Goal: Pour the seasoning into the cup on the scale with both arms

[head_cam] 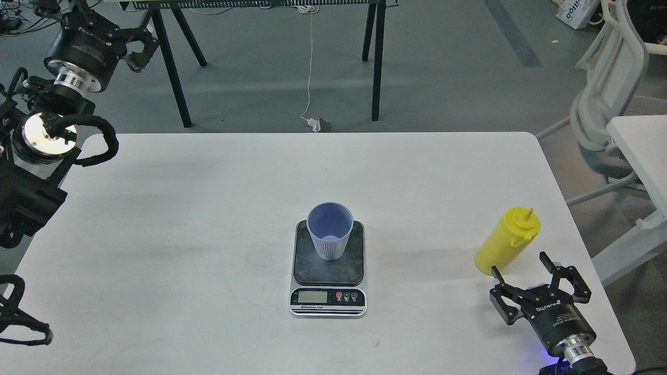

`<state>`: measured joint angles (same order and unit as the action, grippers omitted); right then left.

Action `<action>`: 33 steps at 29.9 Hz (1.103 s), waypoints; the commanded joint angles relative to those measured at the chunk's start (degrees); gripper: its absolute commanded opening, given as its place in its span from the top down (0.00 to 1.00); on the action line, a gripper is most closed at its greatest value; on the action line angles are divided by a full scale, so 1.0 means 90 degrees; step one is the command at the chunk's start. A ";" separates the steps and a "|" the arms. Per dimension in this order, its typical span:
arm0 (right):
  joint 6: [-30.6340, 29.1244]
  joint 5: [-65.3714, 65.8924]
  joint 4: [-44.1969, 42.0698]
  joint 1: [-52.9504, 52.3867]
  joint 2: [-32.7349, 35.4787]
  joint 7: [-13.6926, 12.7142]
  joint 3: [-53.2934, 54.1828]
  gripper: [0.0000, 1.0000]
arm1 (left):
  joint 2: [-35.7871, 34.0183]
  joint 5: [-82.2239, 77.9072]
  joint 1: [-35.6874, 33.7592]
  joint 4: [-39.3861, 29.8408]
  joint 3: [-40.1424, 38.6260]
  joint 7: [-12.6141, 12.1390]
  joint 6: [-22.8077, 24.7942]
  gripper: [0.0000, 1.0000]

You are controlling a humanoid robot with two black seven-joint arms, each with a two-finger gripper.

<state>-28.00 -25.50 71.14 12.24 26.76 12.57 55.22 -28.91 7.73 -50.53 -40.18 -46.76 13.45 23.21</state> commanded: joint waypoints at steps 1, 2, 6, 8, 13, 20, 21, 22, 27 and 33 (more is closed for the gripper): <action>0.0000 0.0060 -0.0004 0.0270 0.0394 -0.0001 0.0007 0.01 | -0.0001 0.0010 -0.0001 0.0001 -0.0010 0.0000 0.0019 0.00; 0.0000 0.0118 -0.0033 0.0271 0.0560 -0.0001 0.0017 0.01 | -0.0001 0.0000 -0.0001 0.0001 -0.0010 0.0000 0.0019 0.00; 0.0000 0.0265 -0.0199 0.0125 0.1506 -0.0020 0.0309 0.01 | -0.0001 0.0000 0.0009 0.0001 -0.0010 0.0000 0.0029 0.00; 0.0000 0.0372 -0.0355 -0.0244 0.1897 -0.0069 0.0466 0.01 | 0.0009 0.0000 0.0019 0.0001 0.0000 0.0000 0.0039 0.00; 0.0000 0.0841 -0.1505 -0.2049 0.2212 -0.0020 0.0476 0.01 | 0.0019 0.0010 0.0038 0.0011 -0.0010 0.0000 0.0068 0.00; 0.0000 0.1495 -0.3518 -0.4843 0.1510 -0.0030 0.0184 0.01 | 0.0019 0.0010 0.0058 0.0031 -0.0020 0.0000 0.0068 0.00; 0.0000 0.1535 -0.3684 -0.5127 0.1354 -0.0059 0.0125 0.01 | 0.0029 0.0010 0.0058 0.0050 -0.0020 0.0000 0.0068 0.00; 0.0000 0.1574 -0.3850 -0.5420 0.1178 -0.0069 0.0038 0.01 | 0.0029 0.0010 0.0067 0.0070 -0.0020 0.0000 0.0078 0.00; 0.0000 0.1564 -0.4349 -0.6544 0.0504 -0.0069 -0.0442 0.01 | 0.0058 0.0010 0.0077 0.0109 0.0000 0.0000 0.0244 0.00; 0.0000 0.1564 -0.4760 -0.6868 -0.0365 -0.0059 -0.0461 0.01 | 0.0058 0.0020 0.0155 0.0109 0.0000 0.0000 0.0244 0.00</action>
<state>-28.01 -11.43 29.78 -48.55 26.45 11.99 51.53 -28.39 7.89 -49.46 -39.20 -46.76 13.44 25.38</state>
